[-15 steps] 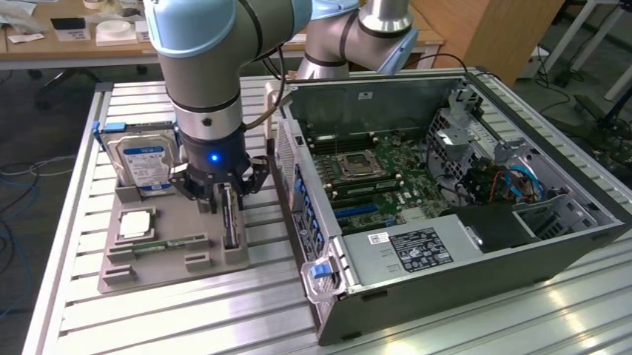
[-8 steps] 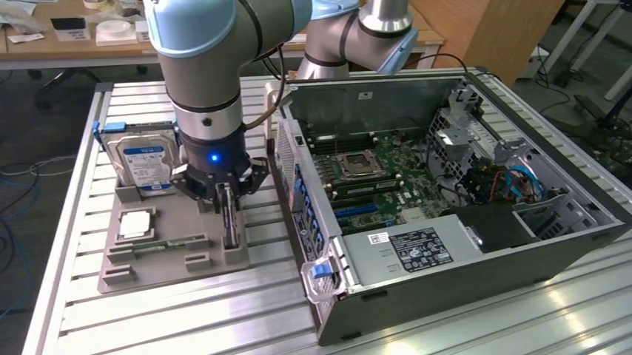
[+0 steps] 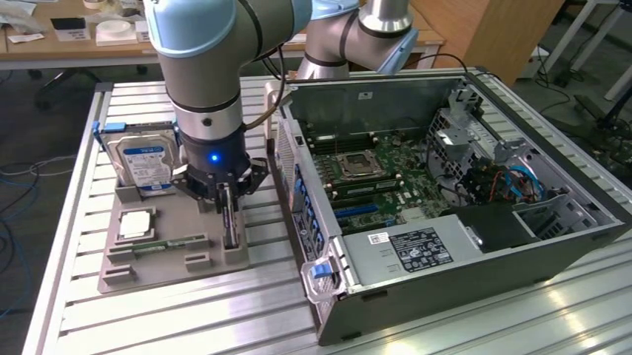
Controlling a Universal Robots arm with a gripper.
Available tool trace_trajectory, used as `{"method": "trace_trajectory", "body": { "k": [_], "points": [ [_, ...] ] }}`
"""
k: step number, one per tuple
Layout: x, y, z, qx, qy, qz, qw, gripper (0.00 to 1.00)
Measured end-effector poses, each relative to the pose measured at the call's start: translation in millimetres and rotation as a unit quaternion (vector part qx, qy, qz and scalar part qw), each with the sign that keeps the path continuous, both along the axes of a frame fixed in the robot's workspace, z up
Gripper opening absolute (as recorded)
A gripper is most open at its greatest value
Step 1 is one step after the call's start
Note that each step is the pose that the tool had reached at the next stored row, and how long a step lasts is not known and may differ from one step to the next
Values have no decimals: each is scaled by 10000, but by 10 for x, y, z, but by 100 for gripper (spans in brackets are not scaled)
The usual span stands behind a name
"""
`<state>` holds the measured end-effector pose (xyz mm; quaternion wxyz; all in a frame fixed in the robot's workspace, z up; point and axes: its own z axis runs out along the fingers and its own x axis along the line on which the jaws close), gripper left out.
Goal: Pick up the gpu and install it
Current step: 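Pick up the gpu and move the gpu toward the slot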
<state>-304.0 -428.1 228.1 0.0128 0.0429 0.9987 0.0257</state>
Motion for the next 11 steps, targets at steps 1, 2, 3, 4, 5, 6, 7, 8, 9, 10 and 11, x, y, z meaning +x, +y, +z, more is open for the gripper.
{"method": "trace_trajectory", "body": {
  "k": [1,2,3,4,5,6,7,8,9,10,11],
  "points": [
    [4,0,-1,1,-1,0,10000,33],
    [4,0,0,0,0,0,10000,33],
    [4,0,0,0,0,-1,10000,33],
    [5,-1,1,-1,1,0,10000,33],
    [5,-1,1,-1,1,0,10000,33],
    [6,-1,1,-1,1,1,10000,33],
    [5,-1,1,-1,1,0,10000,33],
    [6,-1,1,-1,0,0,10000,33],
    [6,-1,1,-1,1,1,10000,33],
    [6,-1,1,-1,1,0,10000,33],
    [6,-1,0,-1,0,0,10000,33]
  ]
}}
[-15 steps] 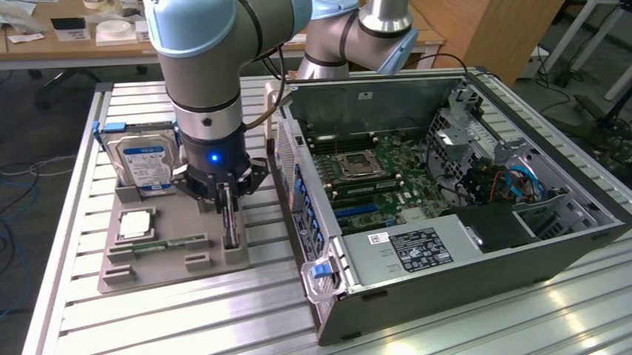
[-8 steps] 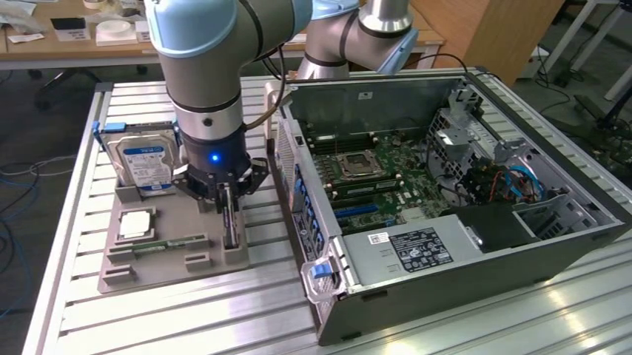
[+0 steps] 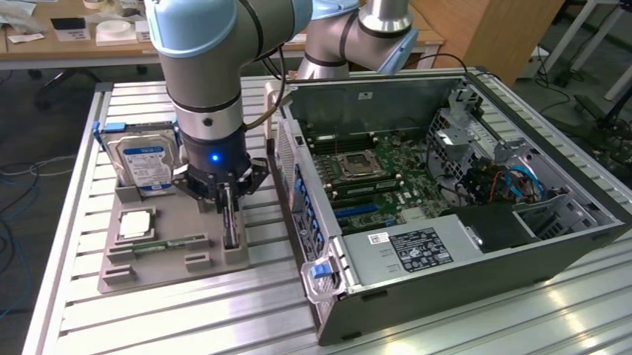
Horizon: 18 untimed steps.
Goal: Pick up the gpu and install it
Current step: 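Pick up the gpu and move the gpu toward the slot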
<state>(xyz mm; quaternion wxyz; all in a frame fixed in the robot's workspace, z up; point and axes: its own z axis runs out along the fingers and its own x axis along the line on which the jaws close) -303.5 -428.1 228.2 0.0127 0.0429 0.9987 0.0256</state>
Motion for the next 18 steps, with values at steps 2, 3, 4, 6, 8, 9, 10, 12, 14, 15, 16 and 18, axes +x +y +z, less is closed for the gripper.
{"method": "trace_trajectory", "body": {
  "k": [2,3,4,6,8,9,10,12,14,15,16,18],
  "points": [
    [0,0,1,0,2,0,10000,32],
    [0,0,0,0,1,0,10000,32],
    [0,0,0,0,1,0,10000,27],
    [0,0,0,0,0,0,10000,27],
    [0,0,0,0,0,0,10000,27],
    [0,0,0,0,0,0,10000,27],
    [0,0,0,0,0,0,10000,27],
    [0,0,0,0,0,0,10000,27],
    [0,0,0,0,1,6,10000,27],
    [0,0,0,1,0,36,10000,27],
    [0,0,0,2,-1,71,10000,27],
    [0,0,0,2,0,98,10000,27]
  ]
}}
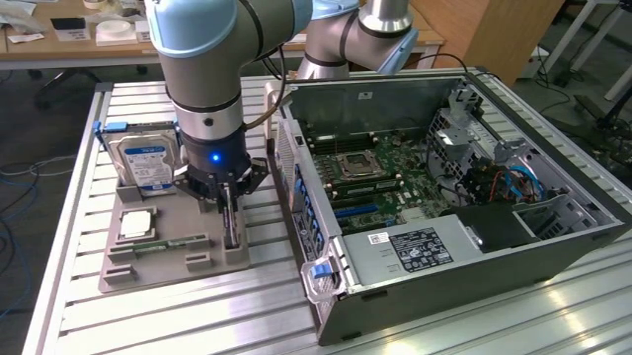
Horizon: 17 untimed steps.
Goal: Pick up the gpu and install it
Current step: 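Pick up the gpu and move the gpu toward the slot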
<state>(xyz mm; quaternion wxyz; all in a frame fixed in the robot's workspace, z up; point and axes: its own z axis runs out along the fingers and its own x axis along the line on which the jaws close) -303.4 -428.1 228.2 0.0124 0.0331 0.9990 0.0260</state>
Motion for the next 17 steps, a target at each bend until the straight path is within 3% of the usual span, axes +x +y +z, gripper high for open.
{"method": "trace_trajectory", "body": {
  "k": [12,16,17],
  "points": [
    [0,0,9,0,0,0,10000,27],
    [0,0,52,0,0,0,10000,27],
    [0,0,111,0,0,0,10000,27]
  ]
}}
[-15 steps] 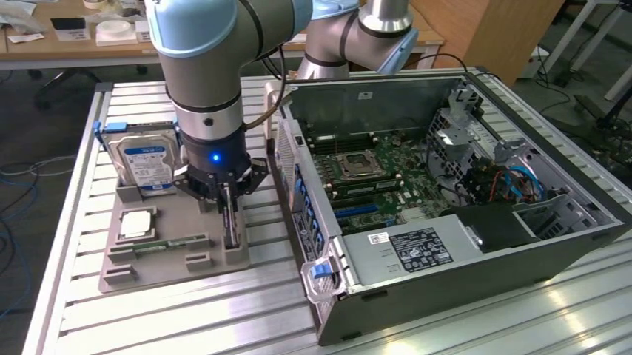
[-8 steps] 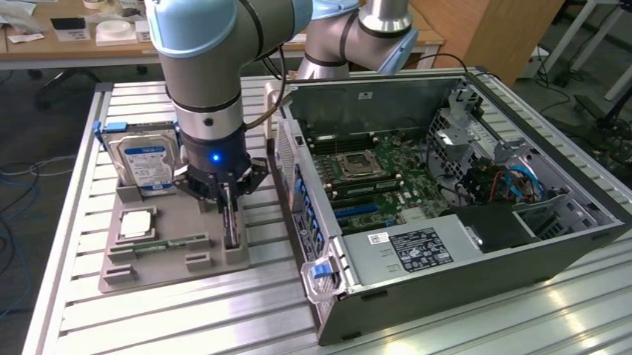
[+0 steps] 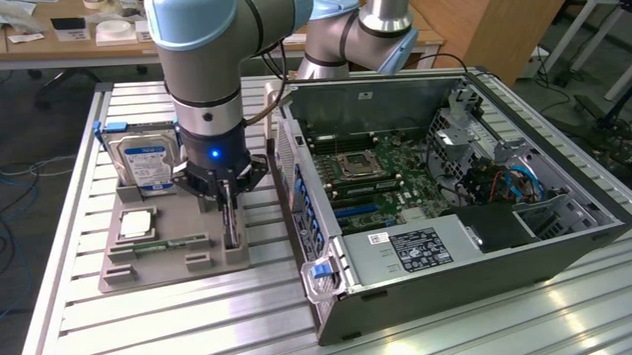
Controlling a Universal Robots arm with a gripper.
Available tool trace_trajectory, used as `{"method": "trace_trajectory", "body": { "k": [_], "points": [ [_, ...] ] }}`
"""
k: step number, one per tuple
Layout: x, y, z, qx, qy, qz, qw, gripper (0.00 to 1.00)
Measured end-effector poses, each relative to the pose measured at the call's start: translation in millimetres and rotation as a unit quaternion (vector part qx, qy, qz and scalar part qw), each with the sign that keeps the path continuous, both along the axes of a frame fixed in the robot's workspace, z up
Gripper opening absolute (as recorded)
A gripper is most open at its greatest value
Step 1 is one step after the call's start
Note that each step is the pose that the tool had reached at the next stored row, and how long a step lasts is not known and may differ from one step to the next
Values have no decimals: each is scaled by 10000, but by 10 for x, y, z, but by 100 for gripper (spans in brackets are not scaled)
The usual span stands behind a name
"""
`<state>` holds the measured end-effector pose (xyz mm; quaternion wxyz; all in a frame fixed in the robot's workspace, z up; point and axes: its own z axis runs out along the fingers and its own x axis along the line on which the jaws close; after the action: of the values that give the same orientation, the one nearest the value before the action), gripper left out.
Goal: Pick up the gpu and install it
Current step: 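Pick up the gpu and move the gpu toward the slot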
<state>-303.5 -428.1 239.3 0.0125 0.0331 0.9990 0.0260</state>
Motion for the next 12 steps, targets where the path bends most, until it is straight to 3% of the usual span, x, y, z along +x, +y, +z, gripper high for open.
{"method": "trace_trajectory", "body": {
  "k": [3,12],
  "points": [
    [0,0,258,0,0,0,10000,27],
    [0,0,425,1,0,0,10000,27]
  ]
}}
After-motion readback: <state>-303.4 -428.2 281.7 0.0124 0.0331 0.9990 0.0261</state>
